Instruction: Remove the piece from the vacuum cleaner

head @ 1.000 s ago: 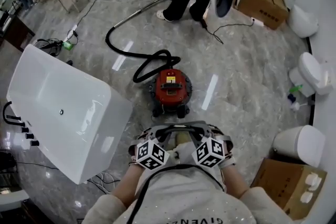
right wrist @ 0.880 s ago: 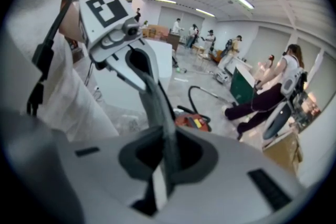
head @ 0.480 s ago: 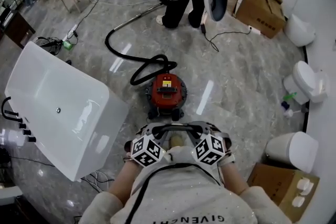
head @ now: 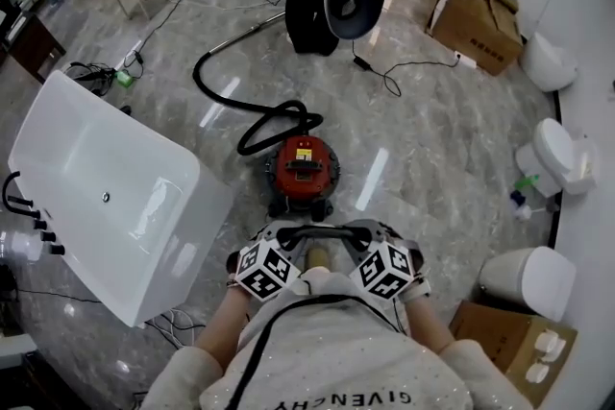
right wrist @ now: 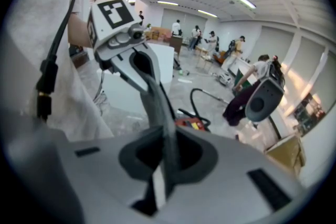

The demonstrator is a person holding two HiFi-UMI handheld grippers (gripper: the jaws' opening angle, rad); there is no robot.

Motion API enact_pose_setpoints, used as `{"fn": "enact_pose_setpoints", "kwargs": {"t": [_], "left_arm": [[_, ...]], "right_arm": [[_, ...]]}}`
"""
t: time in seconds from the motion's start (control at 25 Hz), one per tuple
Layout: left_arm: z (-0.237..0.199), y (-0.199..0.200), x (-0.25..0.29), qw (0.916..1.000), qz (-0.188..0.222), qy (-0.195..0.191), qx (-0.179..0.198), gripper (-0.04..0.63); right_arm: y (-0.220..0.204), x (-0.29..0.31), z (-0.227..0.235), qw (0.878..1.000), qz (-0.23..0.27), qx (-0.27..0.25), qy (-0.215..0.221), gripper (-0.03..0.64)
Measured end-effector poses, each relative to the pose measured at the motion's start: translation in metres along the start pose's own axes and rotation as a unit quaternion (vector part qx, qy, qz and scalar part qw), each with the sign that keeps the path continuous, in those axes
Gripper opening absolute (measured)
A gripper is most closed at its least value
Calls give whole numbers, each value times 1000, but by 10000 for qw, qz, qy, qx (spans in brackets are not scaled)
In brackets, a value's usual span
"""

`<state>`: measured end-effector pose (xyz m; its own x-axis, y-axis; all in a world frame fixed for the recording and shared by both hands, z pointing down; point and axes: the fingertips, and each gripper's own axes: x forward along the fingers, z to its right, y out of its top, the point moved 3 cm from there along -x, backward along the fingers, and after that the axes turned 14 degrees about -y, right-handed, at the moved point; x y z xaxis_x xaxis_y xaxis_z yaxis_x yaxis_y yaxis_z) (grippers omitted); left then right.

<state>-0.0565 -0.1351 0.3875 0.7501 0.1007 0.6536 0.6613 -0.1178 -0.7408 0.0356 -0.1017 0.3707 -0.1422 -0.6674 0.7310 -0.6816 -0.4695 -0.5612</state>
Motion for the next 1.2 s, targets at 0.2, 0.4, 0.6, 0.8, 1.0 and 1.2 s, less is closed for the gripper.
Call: {"fn": "enact_pose_setpoints", "kwargs": {"t": [0.2, 0.4, 0.6, 0.8, 1.0, 1.2], "left_arm": [[-1, 3, -2, 9998, 40, -128, -132, 35], [-2, 9, -1, 9995, 69, -281, -128, 35], [1, 12, -2, 9992, 74, -368, -141, 35], [1, 12, -3, 9991, 82, -378, -154, 35], [5, 8, -2, 9990, 36, -393, -199, 35], [4, 6, 0, 9987, 52, -428, -282, 35]], "right_arm": [[1, -2, 3, 9999, -19, 56, 83, 35], [0, -5, 7, 9999, 2, 167, 26, 35], [-1, -10, 7, 9997, 45, 220, 38, 35], [-2, -9, 7, 9995, 77, 286, 149, 35], [-5, -8, 1, 9990, 39, 347, 289, 35], [-6, -5, 2, 9990, 30, 354, 255, 35]]}}
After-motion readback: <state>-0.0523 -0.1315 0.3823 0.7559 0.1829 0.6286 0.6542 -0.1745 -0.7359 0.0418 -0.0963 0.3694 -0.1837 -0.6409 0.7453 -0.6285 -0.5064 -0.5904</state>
